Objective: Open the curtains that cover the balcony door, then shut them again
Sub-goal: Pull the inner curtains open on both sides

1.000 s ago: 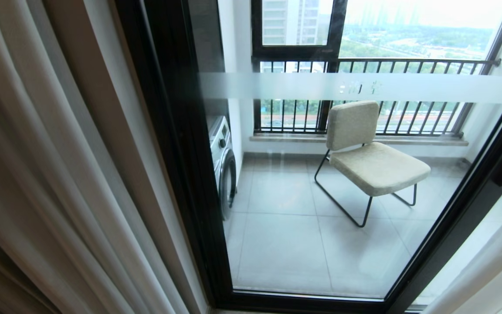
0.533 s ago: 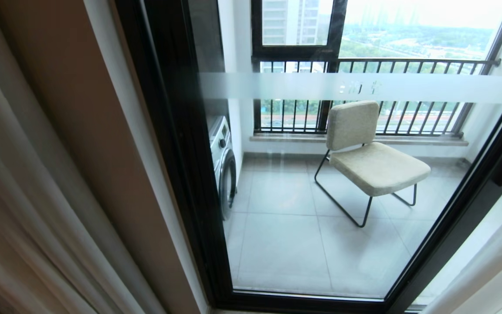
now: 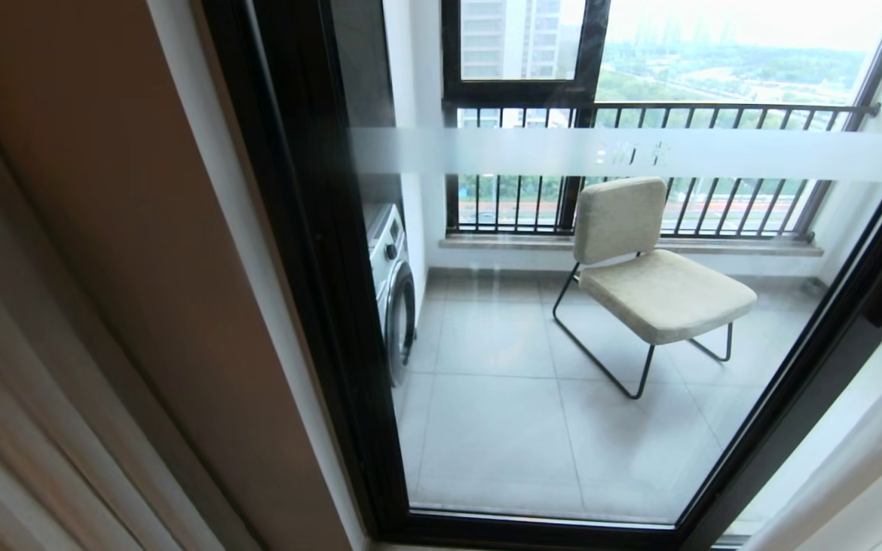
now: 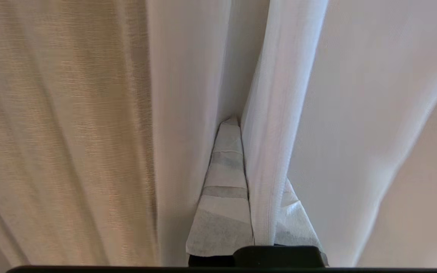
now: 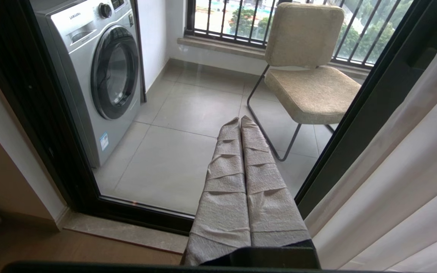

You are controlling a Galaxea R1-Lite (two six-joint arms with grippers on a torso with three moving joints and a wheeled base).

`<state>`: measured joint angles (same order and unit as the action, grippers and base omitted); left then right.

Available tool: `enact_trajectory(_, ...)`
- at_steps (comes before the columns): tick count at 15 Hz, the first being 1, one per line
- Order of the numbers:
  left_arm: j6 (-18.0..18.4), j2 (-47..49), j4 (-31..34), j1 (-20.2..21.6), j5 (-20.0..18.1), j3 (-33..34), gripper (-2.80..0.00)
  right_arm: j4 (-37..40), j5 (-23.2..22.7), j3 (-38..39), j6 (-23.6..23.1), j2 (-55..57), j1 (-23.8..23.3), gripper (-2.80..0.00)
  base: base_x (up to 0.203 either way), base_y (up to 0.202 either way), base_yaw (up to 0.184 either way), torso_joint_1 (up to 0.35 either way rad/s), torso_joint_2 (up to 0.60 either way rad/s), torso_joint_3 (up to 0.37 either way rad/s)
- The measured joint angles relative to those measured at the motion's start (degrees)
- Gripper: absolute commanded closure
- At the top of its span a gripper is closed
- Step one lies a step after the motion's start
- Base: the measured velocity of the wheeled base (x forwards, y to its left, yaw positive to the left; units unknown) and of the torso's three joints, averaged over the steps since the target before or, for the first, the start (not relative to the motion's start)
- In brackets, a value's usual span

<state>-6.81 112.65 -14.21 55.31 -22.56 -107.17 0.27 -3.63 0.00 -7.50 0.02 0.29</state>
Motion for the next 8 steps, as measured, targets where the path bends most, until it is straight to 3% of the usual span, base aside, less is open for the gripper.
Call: enact_trajectory(8,0.01,-4.77,0.19,-5.37,-9.17,-0.09,0.00,-0.02,0.00,0.00,-0.02,0.00,0.04,0.00,0.000,0.000,0.000,0.000,0.00,0.000)
